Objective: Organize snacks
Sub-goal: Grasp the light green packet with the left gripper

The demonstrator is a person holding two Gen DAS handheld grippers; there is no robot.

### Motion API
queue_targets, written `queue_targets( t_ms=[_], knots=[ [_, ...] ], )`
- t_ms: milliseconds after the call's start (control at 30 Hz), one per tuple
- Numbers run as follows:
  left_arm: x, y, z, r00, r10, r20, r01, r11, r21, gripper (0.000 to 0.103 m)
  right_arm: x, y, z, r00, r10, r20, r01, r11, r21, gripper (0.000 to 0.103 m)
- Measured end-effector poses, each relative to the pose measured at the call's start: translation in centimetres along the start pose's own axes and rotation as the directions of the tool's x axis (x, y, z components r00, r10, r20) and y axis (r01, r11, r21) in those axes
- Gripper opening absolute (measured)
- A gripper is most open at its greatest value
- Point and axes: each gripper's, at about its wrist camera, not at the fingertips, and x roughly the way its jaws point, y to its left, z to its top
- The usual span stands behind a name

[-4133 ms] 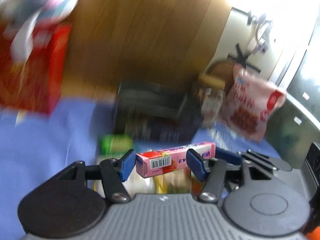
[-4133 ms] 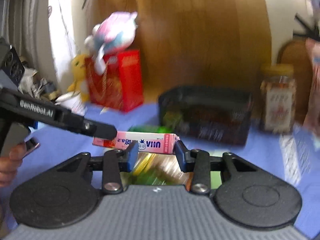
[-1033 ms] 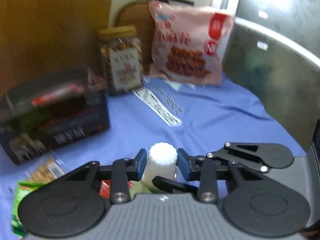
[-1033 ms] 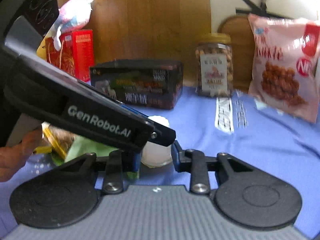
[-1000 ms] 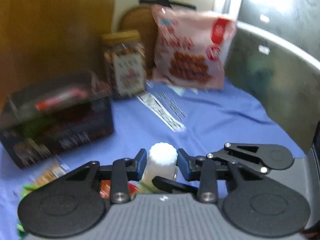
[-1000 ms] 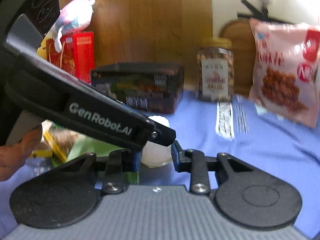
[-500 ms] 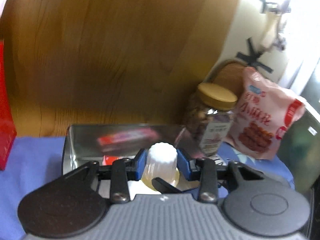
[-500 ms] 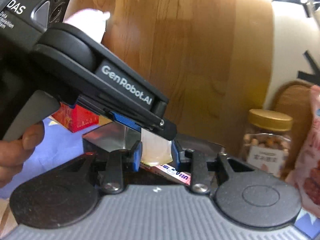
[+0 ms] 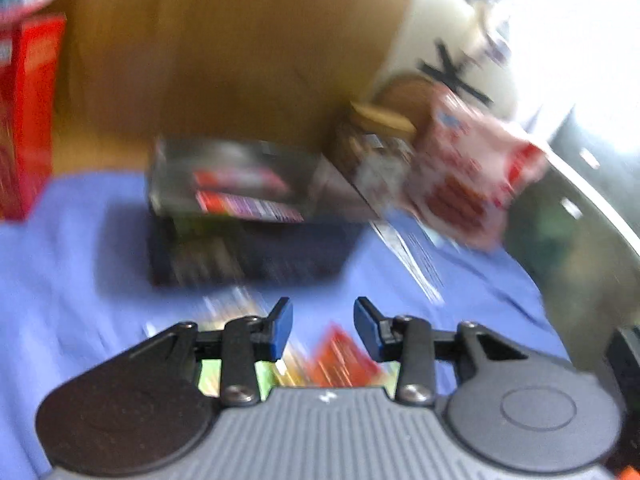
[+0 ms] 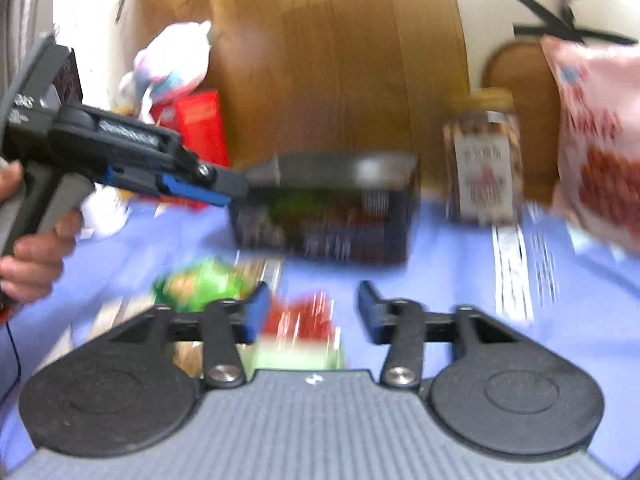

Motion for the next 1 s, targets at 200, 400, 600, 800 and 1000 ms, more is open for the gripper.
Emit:
queue_targets(
  t_ms=[200, 400, 600, 800, 1000],
  knots=[
    [0.6, -2.0, -4.8, 0.995, -0.05, -0.089, 0.047, 0.998, -0.043, 0.035, 0.1, -0.8, -2.3, 0.991, 0.069, -0.113, -0.062, 0.996, 0.061, 0.078],
    [-0.7, -2.2, -6.2, 0.998, -0.039, -0.056, 0.035, 0.997, -0.071, 0.036, -1.9, 3.0, -2.5, 0.988, 0.116, -0.102, -0.122, 0.991, -0.052, 0.044],
    [-1.3, -1.7, -5.8, 0.998, -0.039, -0.043, 0.035, 0.995, -0.092, 0.045, -2.8, 3.5, -3.4, 0.992, 0.085, -0.094, -0.091, 0.995, -0.052, 0.045],
    [-1.4, -1.6, -4.0, 1.0, -0.022, -0.022, 0.021, 0.997, -0.073, 0.055, -2.9, 2.3, -3.5, 0.997, 0.012, -0.08, -0.014, 1.0, -0.019, 0.045],
    [1.3, -2.5, -3.7, 0.994, -0.042, -0.101, 0.039, 0.999, -0.03, 0.029, -1.4, 2.5, -3.5, 0.995, 0.014, -0.095, -0.017, 0.999, -0.027, 0.046]
  ],
)
